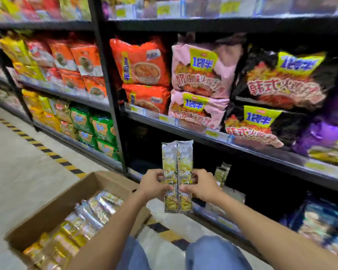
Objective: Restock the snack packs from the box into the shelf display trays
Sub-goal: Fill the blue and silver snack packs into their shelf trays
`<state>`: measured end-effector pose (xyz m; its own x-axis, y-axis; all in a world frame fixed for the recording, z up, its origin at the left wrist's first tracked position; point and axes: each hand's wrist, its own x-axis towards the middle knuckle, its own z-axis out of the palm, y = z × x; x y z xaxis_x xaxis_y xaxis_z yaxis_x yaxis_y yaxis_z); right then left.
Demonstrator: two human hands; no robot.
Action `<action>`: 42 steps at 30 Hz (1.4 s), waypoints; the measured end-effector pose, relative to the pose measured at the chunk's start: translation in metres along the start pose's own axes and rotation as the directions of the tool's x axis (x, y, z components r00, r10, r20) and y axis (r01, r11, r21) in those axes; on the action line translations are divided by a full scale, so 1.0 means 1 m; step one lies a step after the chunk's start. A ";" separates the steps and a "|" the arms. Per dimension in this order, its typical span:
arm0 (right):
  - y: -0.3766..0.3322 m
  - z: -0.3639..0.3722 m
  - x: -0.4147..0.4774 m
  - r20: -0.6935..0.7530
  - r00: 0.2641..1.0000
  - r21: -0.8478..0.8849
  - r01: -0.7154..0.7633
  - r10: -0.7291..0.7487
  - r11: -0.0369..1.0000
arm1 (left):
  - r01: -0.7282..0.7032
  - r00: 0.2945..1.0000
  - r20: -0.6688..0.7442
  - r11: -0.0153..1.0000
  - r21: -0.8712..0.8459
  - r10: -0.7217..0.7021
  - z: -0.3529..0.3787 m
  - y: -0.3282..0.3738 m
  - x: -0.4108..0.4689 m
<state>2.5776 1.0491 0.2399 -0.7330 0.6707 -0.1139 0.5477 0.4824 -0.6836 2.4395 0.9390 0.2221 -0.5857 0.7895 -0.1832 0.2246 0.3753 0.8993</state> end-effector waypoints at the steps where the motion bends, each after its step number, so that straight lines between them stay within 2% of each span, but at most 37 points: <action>1: 0.011 -0.009 -0.004 -0.021 1.000 -0.008 -0.006 0.006 1.000 | -0.020 1.000 0.021 1.000 0.017 0.019 0.014 0.006 0.003; 5: 0.053 -0.044 -0.017 -0.085 0.993 -0.030 -0.081 0.078 0.996 | -0.067 0.995 0.077 0.987 0.149 0.056 0.068 0.027 0.023; 10: 0.112 -0.066 -0.008 -0.114 0.979 0.032 -0.164 0.167 0.986 | -0.007 0.989 0.150 0.996 0.090 -0.006 0.129 0.038 0.056; 15: 0.167 -0.068 0.021 -0.151 0.957 0.085 -0.238 0.249 0.968 | 0.000 0.992 0.128 0.995 0.098 -0.012 0.177 0.034 0.103; 20: 0.210 -0.058 0.063 -0.164 0.938 0.082 -0.296 0.306 0.952 | -0.007 0.981 0.194 0.998 0.059 -0.004 0.208 0.009 0.155; 23: 0.230 -0.051 0.081 -0.146 0.916 0.076 -0.365 0.373 0.928 | -0.017 0.979 0.204 0.998 0.067 0.003 0.223 -0.008 0.177; 29: 0.276 -0.035 0.106 -0.074 0.842 0.103 -0.526 0.534 0.844 | -0.044 0.988 0.152 0.981 0.188 0.015 0.260 -0.019 0.197; 33: 0.294 -0.028 0.111 -0.031 0.836 0.065 -0.545 0.548 0.836 | -0.058 0.985 0.170 0.984 0.166 0.029 0.269 -0.035 0.199; 36: 0.302 -0.019 0.112 -0.032 0.854 0.113 -0.513 0.520 0.851 | -0.066 0.973 0.230 0.983 0.169 0.026 0.263 -0.052 0.206; 42: 0.309 -0.010 0.120 -0.035 0.852 0.121 -0.515 0.522 0.849 | -0.009 0.947 0.320 0.989 0.146 -0.039 0.240 -0.057 0.217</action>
<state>2.6624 1.2844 0.0224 -0.3245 0.8433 -0.4284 0.7934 -0.0039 -0.6087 2.4868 1.2050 0.0355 -0.3144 0.8881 -0.3353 0.3408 0.4353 0.8333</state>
